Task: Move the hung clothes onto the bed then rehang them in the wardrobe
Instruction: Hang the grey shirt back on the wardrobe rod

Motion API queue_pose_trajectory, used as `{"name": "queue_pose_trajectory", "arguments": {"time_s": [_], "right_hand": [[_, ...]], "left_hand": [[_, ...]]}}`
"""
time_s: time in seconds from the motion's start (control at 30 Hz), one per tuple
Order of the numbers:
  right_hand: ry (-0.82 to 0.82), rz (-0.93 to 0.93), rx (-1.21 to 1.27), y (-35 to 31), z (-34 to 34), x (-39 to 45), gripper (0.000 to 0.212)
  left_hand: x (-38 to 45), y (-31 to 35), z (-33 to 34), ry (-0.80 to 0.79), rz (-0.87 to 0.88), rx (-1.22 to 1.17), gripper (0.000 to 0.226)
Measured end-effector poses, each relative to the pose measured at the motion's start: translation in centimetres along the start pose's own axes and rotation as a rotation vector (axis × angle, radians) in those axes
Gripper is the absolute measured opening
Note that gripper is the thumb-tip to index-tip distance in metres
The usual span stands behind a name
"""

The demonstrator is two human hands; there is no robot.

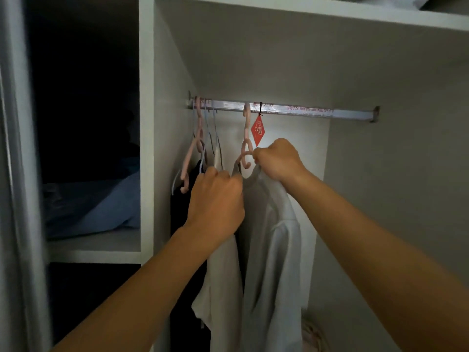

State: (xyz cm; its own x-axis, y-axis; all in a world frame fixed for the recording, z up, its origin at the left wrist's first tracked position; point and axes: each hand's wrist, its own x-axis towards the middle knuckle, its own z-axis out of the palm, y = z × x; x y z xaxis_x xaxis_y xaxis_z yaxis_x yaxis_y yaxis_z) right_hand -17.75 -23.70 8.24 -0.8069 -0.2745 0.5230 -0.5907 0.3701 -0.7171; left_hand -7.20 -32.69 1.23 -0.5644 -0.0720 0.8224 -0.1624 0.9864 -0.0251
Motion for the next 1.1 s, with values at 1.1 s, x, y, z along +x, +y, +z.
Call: {"name": "queue_pose_trajectory", "arguments": {"time_s": [1.1], "right_hand": [[-0.075, 0.008, 0.246, -0.4, 5.4, 8.9, 0.018]], "left_hand": [[1.7, -0.2, 2.5, 0.194, -0.045, -0.014, 0.028]]}}
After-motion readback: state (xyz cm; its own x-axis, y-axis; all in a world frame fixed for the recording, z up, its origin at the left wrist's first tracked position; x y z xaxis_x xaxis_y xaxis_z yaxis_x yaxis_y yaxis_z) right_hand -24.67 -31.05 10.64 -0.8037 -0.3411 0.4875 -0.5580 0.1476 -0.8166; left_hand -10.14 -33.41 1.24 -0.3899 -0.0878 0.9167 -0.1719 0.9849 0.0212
